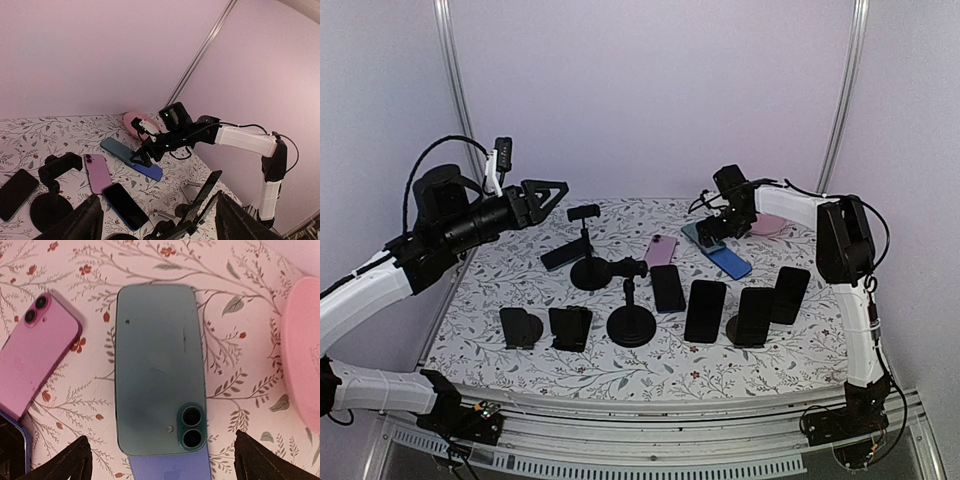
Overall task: Place the phone on the phone stand
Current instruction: Pick up the phone at the center of the board.
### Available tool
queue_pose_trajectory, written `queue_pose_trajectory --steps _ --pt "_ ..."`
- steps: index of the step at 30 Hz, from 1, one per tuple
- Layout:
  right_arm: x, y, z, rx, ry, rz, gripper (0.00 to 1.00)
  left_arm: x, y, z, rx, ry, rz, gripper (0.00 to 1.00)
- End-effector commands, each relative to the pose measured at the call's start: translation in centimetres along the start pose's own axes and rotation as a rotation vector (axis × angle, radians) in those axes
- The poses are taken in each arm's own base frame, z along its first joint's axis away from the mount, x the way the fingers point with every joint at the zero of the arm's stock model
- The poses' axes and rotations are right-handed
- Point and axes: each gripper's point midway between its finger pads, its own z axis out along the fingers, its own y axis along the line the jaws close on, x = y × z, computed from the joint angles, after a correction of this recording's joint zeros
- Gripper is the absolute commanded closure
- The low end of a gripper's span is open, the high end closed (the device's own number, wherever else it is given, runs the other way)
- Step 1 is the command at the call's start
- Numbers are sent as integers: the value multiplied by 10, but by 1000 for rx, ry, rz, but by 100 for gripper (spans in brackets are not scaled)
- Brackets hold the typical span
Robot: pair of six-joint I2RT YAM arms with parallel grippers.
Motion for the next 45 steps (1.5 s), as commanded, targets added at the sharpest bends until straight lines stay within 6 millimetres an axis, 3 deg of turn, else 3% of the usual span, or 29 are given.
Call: queue_pose_trajectory --steps 1,8,13,19,28,34,38,45 --pt "-42 -11 0 48 -127 -8 1 -15 -4 0 11 -25 15 23" --pt "-39 -10 40 31 -101 -45 1 -20 -8 -2 11 -24 24 22" --pt "-33 -11 55 15 -82 -43 1 -21 -9 -4 10 -26 24 23" --pt "-11 -1 64 -13 -7 -41 1 -20 -7 -5 5 -26 20 23" --pt "1 21 65 -44 33 -47 20 -16 -7 0 15 -19 11 23" --pt "-8 21 52 -47 16 -20 44 -13 -5 1 19 -15 -1 23" --pt "-26 20 31 -50 -36 8 47 -12 -4 1 20 -16 -10 23" --pt "-69 20 -23 -62 -177 60 48 -7 -1 6 19 -14 -49 24"
